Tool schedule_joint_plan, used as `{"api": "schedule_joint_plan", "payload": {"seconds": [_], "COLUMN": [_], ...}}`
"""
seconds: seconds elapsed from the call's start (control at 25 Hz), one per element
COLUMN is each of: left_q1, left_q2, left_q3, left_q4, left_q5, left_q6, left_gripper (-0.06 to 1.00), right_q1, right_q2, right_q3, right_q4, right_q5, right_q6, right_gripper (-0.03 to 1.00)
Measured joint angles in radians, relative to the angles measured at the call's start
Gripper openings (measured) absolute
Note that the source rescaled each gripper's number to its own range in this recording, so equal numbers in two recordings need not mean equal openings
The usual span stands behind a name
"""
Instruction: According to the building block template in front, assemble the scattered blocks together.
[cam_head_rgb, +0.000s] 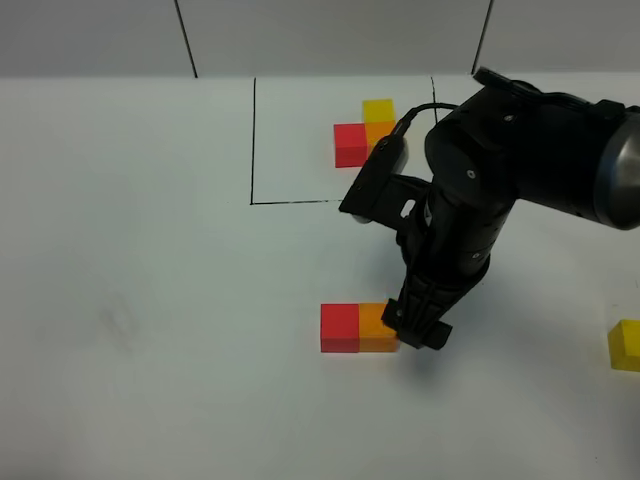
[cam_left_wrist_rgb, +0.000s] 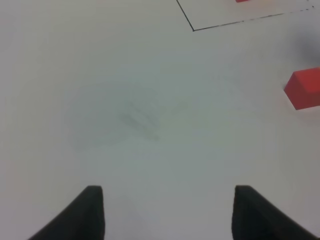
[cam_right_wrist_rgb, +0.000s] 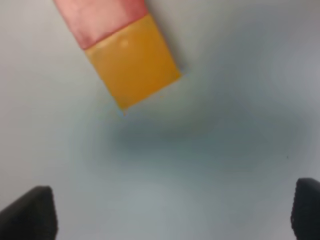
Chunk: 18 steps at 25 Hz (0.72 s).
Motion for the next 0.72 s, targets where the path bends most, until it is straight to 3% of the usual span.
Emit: {"api": "schedule_joint_plan", "payload": {"seconds": [0.36, 0.72], "left_q1": [0.0, 0.0], "left_q2": [0.0, 0.0], "left_q3": [0.0, 0.0], "left_q4": [0.0, 0.0], "left_q5": [0.0, 0.0], "left_q6": [0.0, 0.0], "left_gripper": [0.24, 0.24], "right_q1": [-0.163, -0.384], "right_q2": [-0.029, -0.304], "right_q3": [0.061, 0.338], "right_q4": [-0.068, -0.098], "right_q5": [-0.011, -0.171], "right_q6": [0.296, 0.527], "right_gripper": [0.9, 0.86]}}
